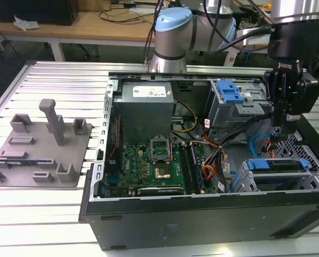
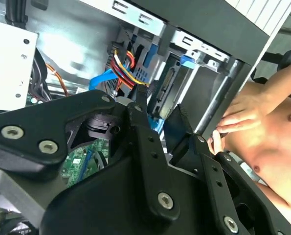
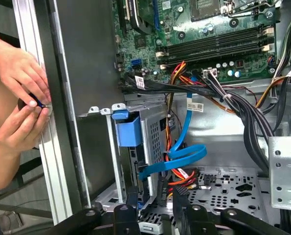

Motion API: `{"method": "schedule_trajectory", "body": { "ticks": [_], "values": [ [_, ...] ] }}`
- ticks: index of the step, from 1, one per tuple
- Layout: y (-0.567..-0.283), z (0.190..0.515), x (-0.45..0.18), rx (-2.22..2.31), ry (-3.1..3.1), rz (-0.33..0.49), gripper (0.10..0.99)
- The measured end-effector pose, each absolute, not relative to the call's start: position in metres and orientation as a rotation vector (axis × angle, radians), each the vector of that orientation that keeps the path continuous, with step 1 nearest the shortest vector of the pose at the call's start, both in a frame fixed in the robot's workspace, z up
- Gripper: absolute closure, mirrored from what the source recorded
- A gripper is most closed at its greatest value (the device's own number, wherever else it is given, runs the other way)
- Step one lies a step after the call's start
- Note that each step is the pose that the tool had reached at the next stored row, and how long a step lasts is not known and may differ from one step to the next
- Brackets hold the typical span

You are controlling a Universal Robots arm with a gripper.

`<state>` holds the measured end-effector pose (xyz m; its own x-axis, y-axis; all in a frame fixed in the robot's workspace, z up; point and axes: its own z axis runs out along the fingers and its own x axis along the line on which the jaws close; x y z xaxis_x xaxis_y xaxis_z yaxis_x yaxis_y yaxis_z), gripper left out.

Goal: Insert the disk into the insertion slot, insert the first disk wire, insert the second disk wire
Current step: 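Insert the first disk wire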

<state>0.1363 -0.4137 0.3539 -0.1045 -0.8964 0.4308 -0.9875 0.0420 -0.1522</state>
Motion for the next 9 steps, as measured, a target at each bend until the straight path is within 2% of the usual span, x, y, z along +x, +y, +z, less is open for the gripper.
{"method": "schedule_trajectory", "body": {
  "ticks": [9],
  "values": [
    [-0.4134,0.3435,0.1366,1.937,-2.088,0.622,0.675]
  ]
}}
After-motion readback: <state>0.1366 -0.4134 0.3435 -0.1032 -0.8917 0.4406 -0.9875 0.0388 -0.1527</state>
